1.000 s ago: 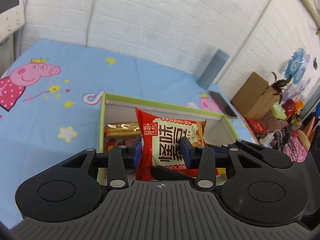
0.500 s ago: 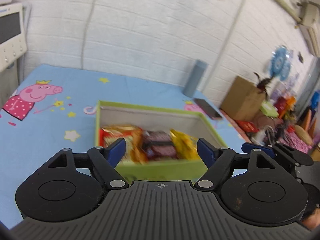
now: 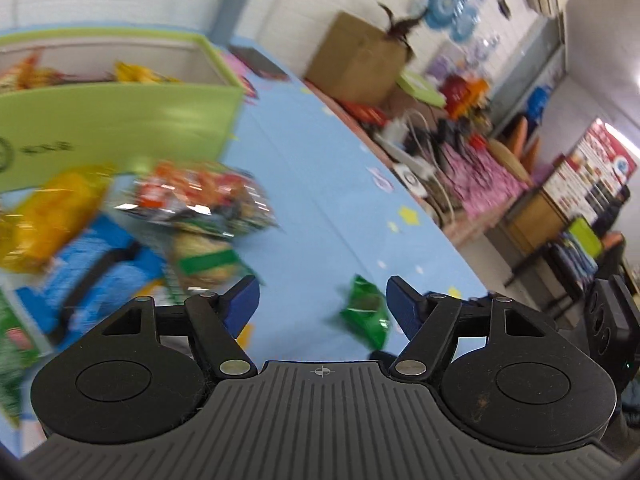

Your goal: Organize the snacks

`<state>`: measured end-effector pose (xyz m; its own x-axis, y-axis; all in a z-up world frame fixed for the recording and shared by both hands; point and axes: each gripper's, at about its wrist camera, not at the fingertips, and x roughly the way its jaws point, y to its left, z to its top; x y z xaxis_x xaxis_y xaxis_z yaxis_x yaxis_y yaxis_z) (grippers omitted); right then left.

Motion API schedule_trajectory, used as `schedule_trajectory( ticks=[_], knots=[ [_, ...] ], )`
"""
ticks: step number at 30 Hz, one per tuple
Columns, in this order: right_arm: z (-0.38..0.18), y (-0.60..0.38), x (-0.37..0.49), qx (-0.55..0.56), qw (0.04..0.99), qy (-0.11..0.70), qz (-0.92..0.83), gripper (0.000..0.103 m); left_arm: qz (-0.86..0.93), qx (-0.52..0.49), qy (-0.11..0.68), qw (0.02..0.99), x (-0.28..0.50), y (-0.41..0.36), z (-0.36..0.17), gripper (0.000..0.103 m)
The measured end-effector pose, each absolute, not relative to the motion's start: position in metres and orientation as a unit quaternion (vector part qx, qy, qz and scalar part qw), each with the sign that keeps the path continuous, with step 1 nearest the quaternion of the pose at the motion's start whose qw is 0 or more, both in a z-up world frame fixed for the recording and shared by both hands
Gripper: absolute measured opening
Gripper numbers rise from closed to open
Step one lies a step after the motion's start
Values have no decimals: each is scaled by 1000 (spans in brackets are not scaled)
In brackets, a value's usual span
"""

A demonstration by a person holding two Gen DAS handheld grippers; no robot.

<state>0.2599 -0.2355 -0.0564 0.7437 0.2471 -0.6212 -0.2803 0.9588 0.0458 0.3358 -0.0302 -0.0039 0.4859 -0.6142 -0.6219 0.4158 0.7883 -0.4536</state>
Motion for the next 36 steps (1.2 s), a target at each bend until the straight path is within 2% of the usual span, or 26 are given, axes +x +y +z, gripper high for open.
schedule_trajectory(
  ticks=[7,9,11,14,16,19,23,36],
  knots=[
    [-70,-237,255,-2,930,333,156,93,-311,-93,449,833,363,-82,-21,50],
    [-71,-234,256,-2,929,332,164,88,-313,-89,457,828,370,-91,-24,48],
    [-73,-232,258,0,927,335,171,77,-316,-84,464,823,378,-98,-28,43],
    [-75,-229,266,-1,925,336,176,75,-317,-82,478,815,384,-103,-36,32],
    [-75,-227,270,-5,926,336,173,77,-315,-87,490,808,385,-102,-43,16],
    [-75,-224,273,-8,925,336,176,75,-317,-105,492,804,382,-97,-48,7],
    [-74,-213,265,-13,924,335,185,71,-302,-122,494,806,370,-80,-46,6],
    [-72,-114,199,-33,886,336,318,73,-202,-141,461,853,271,26,-42,6]
  ],
)
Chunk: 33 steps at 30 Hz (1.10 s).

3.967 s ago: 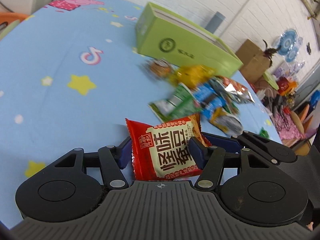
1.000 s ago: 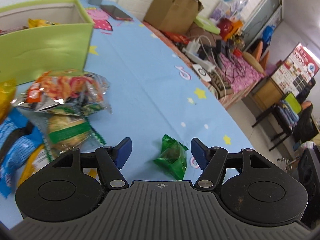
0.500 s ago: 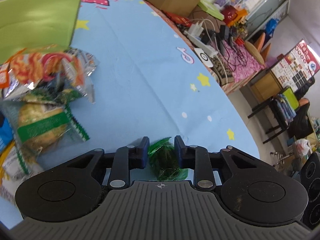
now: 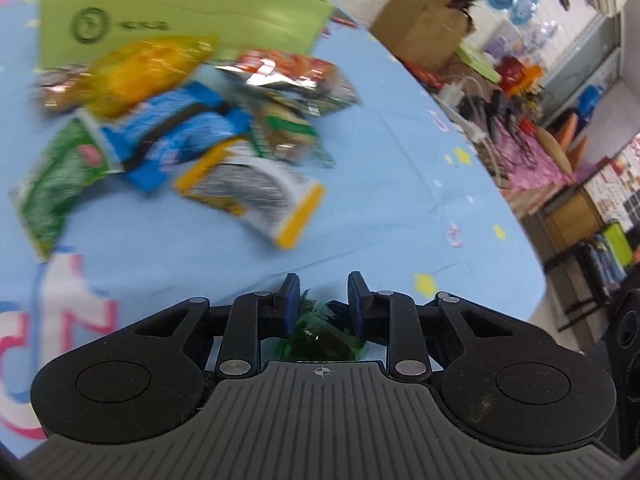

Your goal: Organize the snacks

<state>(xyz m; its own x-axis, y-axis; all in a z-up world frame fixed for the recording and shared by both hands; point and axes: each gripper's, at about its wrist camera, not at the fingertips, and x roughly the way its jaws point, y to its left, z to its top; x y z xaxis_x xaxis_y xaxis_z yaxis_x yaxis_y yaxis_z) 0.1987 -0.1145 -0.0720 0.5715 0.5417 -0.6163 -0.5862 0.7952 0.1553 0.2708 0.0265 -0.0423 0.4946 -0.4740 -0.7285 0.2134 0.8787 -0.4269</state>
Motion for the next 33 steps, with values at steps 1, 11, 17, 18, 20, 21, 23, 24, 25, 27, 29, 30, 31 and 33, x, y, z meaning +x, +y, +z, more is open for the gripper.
schedule_trajectory(
  ticks=[1,11,17,18,20,21,23,24,25,27,29,30,31,33],
  knots=[
    [-72,-105,199,-35,882,334,330,73,-192,-142,457,857,269,36,-41,6],
    [-52,-85,201,-39,898,301,318,93,-156,-157,393,892,261,100,-22,48],
    [-60,-99,202,-3,894,326,308,93,-167,-176,413,878,246,99,-36,53],
    [-61,-96,202,-11,892,330,308,93,-172,-181,415,875,243,98,-39,56],
    [-63,-91,203,-26,890,336,306,93,-177,-187,414,873,238,97,-41,56],
    [-64,-89,204,-28,888,340,309,93,-179,-185,413,874,237,96,-42,56],
    [-68,-92,200,-25,885,342,313,93,-178,-182,415,873,237,93,-43,54],
    [-69,-93,199,-28,885,343,315,93,-178,-182,417,872,238,92,-43,51],
    [-71,-92,199,-33,885,341,315,93,-182,-181,419,871,238,90,-44,48],
    [-71,-90,193,-46,887,336,312,93,-186,-183,424,867,240,88,-46,47],
    [-70,-90,185,-57,891,327,310,86,-189,-185,424,866,243,86,-45,45],
    [-69,-89,184,-60,892,325,309,83,-190,-188,423,866,245,86,-45,43],
    [-68,-89,182,-59,892,323,309,74,-192,-190,423,865,248,85,-44,42],
    [-66,-89,180,-57,892,323,311,63,-189,-191,429,863,253,83,-44,38]
  ],
)
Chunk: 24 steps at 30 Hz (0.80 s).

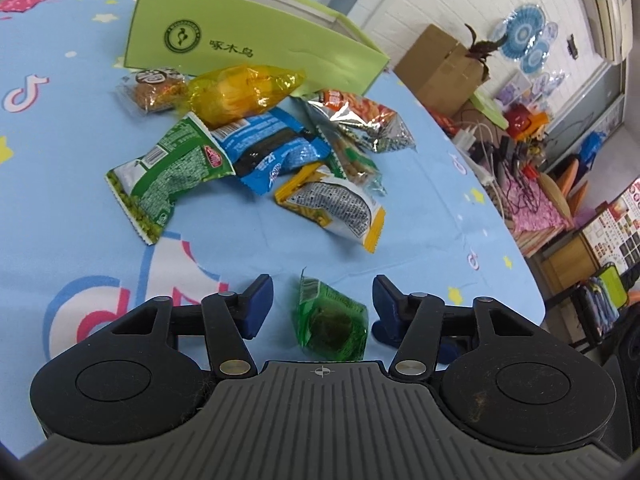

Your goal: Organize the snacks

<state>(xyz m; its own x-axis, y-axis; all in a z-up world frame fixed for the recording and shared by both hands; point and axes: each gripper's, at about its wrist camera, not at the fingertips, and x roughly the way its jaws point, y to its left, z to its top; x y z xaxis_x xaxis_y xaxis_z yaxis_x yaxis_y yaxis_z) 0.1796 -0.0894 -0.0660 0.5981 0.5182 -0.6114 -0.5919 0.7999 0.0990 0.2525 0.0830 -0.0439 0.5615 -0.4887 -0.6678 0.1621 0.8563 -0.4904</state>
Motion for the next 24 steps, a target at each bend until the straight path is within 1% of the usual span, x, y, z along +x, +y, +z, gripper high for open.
schedule_trajectory(
  ticks=[6,7,10,11,12,14,17,19,24],
  knots=[
    [-69,-93,176,-42,888,336,312,63,-179,-206,423,864,249,96,-43,37],
    [-70,-93,177,-37,885,340,315,63,-180,-203,424,864,249,96,-43,34],
    [-74,-87,186,-48,885,337,318,69,-189,-197,435,858,252,92,-47,24],
    [-74,-84,191,-52,885,336,319,70,-194,-200,438,855,253,92,-49,23],
    [-75,-81,196,-56,884,334,321,70,-198,-206,440,852,252,92,-50,19],
    [-75,-76,204,-65,883,332,325,69,-197,-207,440,852,250,93,-51,18],
    [-74,-78,202,-78,886,328,319,70,-187,-211,435,855,246,100,-48,20],
    [-75,-84,197,-73,887,332,312,70,-178,-212,433,858,243,104,-46,28],
    [-72,-84,185,-77,890,323,312,70,-175,-244,438,847,235,108,-48,38]
  ],
)
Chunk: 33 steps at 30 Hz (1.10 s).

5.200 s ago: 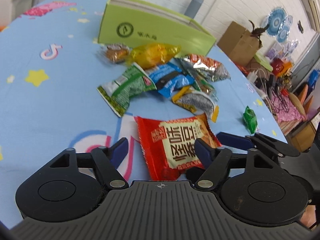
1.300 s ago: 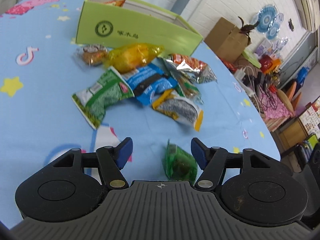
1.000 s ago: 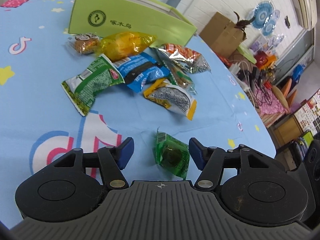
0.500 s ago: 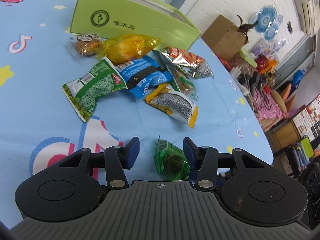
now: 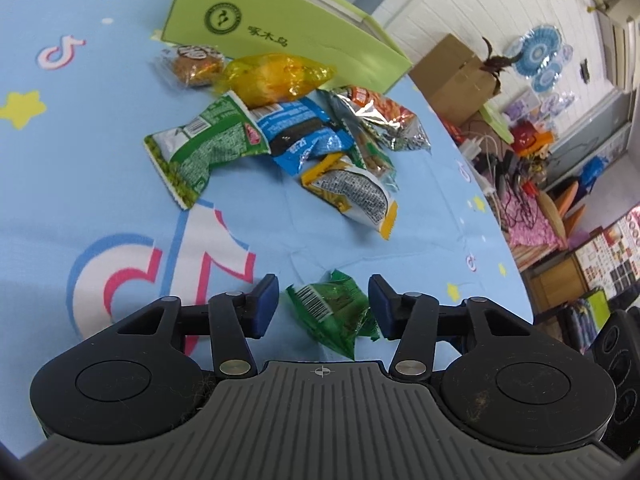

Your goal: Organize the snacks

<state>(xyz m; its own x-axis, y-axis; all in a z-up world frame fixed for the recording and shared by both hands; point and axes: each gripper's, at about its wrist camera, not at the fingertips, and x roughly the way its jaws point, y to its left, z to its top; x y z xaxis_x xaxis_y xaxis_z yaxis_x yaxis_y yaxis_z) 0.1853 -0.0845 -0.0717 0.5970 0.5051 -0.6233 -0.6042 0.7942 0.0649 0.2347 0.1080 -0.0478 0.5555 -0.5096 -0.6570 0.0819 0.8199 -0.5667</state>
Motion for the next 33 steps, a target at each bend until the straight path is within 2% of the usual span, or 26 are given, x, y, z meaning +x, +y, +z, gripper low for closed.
schedule_trajectory(
  ticks=[5,8,9,11,12,13,16,20,24,29,33],
  knots=[
    [-73,-77,189,-92,889,320,315,68,-168,-263,435,845,228,108,-50,39],
    [-77,-76,191,-87,890,319,315,65,-166,-254,433,849,227,102,-51,33],
    [-78,-76,189,-90,891,316,313,65,-167,-248,431,851,226,99,-51,28],
    [-80,-75,183,-100,896,307,306,57,-174,-240,429,853,223,93,-53,21],
    [-80,-76,181,-96,897,304,306,57,-176,-240,430,852,222,90,-55,13],
    [-80,-77,180,-92,898,304,305,55,-172,-238,430,854,221,87,-54,10],
    [-77,-80,182,-90,897,311,303,52,-177,-234,433,852,225,81,-48,8],
    [-61,-94,199,-58,900,306,306,51,-197,-234,417,856,245,75,-28,8],
    [-26,-95,235,-81,914,267,295,51,-217,-223,381,871,292,71,13,8],
    [24,-89,324,-119,926,223,280,52,-229,-192,341,891,385,65,69,8],
    [39,-78,404,-130,924,229,278,52,-207,-165,336,904,454,65,81,8]
  ],
)
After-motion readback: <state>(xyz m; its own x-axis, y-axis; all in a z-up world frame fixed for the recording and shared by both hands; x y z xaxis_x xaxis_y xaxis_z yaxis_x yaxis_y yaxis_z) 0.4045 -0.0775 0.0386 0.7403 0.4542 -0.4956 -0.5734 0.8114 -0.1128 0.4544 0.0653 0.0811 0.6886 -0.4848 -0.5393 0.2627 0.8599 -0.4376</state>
